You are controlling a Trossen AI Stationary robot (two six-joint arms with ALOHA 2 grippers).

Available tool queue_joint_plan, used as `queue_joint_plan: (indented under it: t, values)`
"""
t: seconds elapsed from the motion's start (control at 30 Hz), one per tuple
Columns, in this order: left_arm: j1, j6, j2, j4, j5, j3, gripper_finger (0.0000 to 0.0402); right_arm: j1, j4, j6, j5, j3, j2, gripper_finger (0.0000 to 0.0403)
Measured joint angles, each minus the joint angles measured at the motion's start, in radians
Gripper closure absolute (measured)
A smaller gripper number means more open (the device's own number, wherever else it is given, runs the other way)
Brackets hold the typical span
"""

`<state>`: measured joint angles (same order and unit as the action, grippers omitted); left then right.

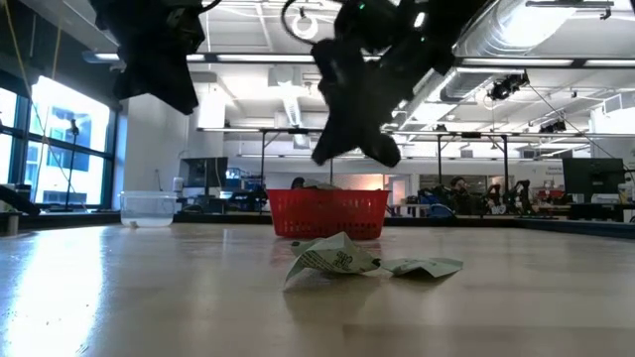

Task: Pick and place items into bin
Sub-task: Adjust the green stevia and white truvia packets in the red bin

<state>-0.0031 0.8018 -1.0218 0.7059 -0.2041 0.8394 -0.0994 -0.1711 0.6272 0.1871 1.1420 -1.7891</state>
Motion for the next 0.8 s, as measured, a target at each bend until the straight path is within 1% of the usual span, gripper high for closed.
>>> queue_joint_plan:
  t: [0.07, 0.17, 0.27, 0.33, 0.47, 0.57, 0.7, 0.8]
  values:
    - [-0.012, 0.0, -0.003, -0.018, -0.018, 0.0, 0.0291, 0.013, -0.008, 0.0, -0.016, 0.006, -0.035, 0.0402]
    - [-0.024, 0.0, -0.005, -0.024, -0.04, 0.0, 0.0291, 0.022, 0.004, 0.001, -0.076, 0.036, -0.067, 0.0402]
    - [-0.025, 0.003, -0.009, -0.026, -0.038, 0.0, 0.0291, 0.016, 0.006, 0.0, -0.118, 0.056, -0.077, 0.0402]
    - [-0.025, 0.012, -0.009, -0.025, -0.036, 0.0, 0.0291, 0.006, -0.002, -0.003, -0.127, 0.065, -0.078, 0.0402]
    - [-0.025, 0.015, -0.01, -0.025, -0.035, 0.0, 0.0291, -0.011, -0.06, -0.027, -0.173, 0.08, -0.075, 0.0403]
    - [-0.025, 0.015, -0.01, -0.025, -0.035, 0.0, 0.0291, -0.024, -0.093, -0.044, -0.172, 0.08, -0.075, 0.0402]
    - [-0.025, 0.015, -0.01, -0.025, -0.035, 0.0, 0.0291, -0.023, -0.123, -0.077, -0.123, 0.081, -0.059, 0.0403]
    - [-0.025, 0.015, -0.01, -0.024, -0.036, 0.0, 0.0291, -0.016, -0.15, -0.101, -0.116, 0.081, -0.068, 0.0403]
